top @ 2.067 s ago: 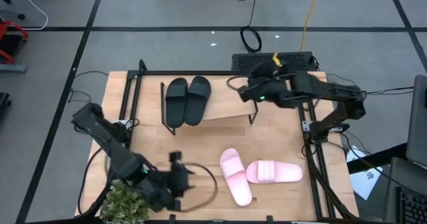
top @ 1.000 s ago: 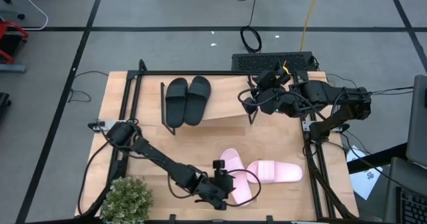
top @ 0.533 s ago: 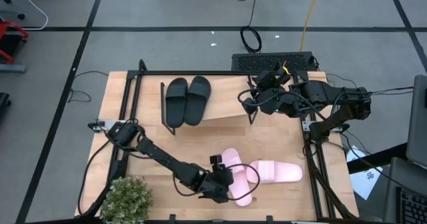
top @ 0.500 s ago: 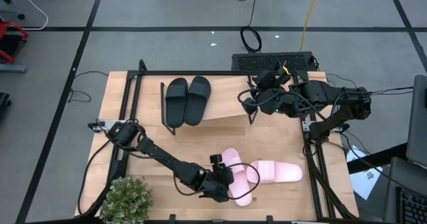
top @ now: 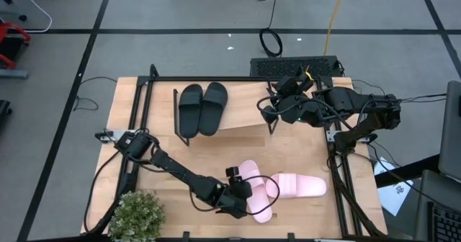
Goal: Pick and place slides into the shelf
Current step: Put the left slide on the shelf
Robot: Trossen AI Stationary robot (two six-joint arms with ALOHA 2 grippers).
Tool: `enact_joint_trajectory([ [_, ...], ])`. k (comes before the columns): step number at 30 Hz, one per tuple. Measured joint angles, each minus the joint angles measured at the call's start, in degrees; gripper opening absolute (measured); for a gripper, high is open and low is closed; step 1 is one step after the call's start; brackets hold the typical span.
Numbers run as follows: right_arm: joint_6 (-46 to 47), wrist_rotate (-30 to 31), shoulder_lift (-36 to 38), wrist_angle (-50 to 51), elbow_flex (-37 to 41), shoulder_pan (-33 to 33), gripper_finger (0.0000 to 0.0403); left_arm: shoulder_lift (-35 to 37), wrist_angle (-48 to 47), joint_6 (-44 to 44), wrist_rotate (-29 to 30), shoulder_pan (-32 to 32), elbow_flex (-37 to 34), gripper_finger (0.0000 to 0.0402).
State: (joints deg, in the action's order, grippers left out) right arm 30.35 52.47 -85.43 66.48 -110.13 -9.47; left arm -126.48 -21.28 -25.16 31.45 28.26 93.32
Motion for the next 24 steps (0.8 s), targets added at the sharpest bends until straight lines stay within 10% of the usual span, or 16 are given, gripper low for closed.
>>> enact_joint_trajectory([
  [14,0.0,-0.02,0.0,-0.57,0.0,0.01,0.008,0.0,-7.43,-4.68,4.68,-0.53,0.0,0.0182],
  [24,0.0,-0.02,0.0,-0.55,0.0,0.0,0.008,0.0,-9.74,-5.18,5.23,-1.1,0.0,0.0057],
])
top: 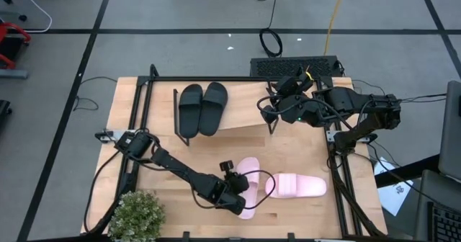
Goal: Pick and place slides into the shelf
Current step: Put the left slide on the shelf
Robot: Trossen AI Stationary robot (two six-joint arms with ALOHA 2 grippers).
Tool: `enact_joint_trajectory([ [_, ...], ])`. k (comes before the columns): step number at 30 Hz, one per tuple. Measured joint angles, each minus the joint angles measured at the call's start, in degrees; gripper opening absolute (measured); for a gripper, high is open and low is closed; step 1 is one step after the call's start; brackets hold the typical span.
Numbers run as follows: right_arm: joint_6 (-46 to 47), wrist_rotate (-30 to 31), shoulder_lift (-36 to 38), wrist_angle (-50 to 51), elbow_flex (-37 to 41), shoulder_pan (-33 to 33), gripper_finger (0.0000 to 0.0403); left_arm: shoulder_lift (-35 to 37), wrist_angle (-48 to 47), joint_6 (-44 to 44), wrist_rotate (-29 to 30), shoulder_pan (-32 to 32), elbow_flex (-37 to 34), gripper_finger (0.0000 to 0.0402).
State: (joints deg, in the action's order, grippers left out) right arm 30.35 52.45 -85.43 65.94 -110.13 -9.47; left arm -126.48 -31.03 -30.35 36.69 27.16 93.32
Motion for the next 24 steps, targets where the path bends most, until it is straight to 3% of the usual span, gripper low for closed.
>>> enact_joint_trajectory([
  [4,0.0,-0.02,0.0,0.02,0.0,0.0,0.008,0.0,-0.13,0.59,0.03,-0.05,0.0,0.0009],
  [13,0.0,-0.02,0.0,-0.45,0.0,0.0,0.008,1.91,0.87,4.36,5.95,2.84,2.28,0.0002],
  [19,-1.22,-0.02,0.0,-3.28,0.0,0.0,0.008,2.84,-2.96,13.75,17.53,5.1,12.78,0.0001],
  [24,-5.81,1.05,0.89,-10.64,0.0,0.0,0.0079,2.86,-10.37,16.5,28.19,5.04,20.82,0.0001],
])
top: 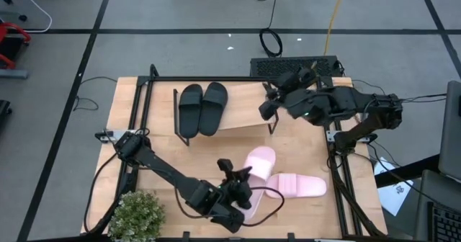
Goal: Pick and place slides into the shelf
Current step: Put the left slide on the shelf
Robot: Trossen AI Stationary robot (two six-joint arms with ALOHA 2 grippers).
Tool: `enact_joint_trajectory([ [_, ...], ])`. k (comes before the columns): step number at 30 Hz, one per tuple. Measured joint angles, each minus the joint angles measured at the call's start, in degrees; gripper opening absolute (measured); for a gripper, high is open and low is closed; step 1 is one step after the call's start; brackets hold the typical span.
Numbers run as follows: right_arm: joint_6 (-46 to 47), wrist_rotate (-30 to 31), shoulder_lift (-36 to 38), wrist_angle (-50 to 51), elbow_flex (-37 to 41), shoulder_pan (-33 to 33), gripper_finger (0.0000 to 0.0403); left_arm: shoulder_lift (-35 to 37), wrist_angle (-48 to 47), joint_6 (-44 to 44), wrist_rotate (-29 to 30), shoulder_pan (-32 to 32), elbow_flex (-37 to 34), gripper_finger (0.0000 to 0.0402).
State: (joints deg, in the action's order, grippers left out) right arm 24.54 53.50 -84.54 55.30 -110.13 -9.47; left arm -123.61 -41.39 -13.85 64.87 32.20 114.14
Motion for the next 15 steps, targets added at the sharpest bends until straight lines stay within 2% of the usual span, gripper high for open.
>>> enact_joint_trajectory([
  [7,-11.35,1.91,3.68,-15.32,-0.02,-1.06,0.0073,0.04,-0.68,4.76,9.32,-5.04,5.13,0.0],
  [9,-14.1,1.94,4.67,-18.02,-0.02,-1.55,0.0073,0.02,-1.02,7.16,8.97,-7.78,6.2,0.0],
  [15,-17.97,1.94,7.2,-19.2,-0.02,-3.18,0.0073,0.07,-2.15,11.8,1.61,-16.47,8.31,0.0],
])
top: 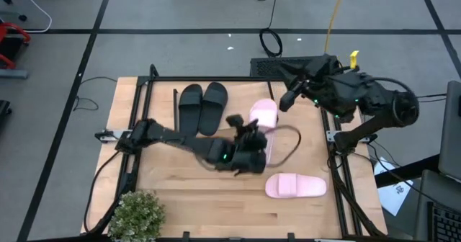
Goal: Pick and place slides into the shelf
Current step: Put the left slide on the shelf
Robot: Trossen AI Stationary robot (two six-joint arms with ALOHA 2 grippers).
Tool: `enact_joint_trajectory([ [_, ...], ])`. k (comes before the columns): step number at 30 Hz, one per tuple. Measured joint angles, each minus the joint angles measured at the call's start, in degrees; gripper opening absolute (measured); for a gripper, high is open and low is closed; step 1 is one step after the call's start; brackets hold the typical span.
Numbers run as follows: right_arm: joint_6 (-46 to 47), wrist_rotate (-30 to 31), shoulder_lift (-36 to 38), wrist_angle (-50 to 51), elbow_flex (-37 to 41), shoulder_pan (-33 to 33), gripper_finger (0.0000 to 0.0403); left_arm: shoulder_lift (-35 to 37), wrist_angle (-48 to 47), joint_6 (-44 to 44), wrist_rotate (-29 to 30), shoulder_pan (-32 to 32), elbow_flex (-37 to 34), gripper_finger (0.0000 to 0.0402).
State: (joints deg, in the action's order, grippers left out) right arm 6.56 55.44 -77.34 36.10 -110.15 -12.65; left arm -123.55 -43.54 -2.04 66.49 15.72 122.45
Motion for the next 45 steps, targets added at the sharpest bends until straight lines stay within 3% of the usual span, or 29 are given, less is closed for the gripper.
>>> enact_joint_trajectory([
  [5,-3.42,0.0,0.33,0.18,0.0,-0.61,0.0073,0.71,-8.03,-6.13,-5.71,-7.04,0.0,0.0],
  [12,-8.17,-0.01,-0.14,0.65,0.0,-0.58,0.0073,1.05,-20.57,-15.01,-8.33,-13.42,0.0,0.0],
  [20,-10.67,-0.04,-0.52,0.63,0.02,-0.58,0.0073,1.09,-19.79,-13.31,-13.84,-17.19,-0.8,0.0],
  [36,-11.95,-0.02,-0.59,0.51,0.15,-0.58,0.0073,1.16,-12.29,-9.51,-11.96,-18.11,-8.57,0.0],
  [45,-14.66,-0.02,-0.59,-4.59,5.28,-0.58,0.0073,1.27,-12.76,-10.1,-12.15,-18.66,-9.7,0.0],
])
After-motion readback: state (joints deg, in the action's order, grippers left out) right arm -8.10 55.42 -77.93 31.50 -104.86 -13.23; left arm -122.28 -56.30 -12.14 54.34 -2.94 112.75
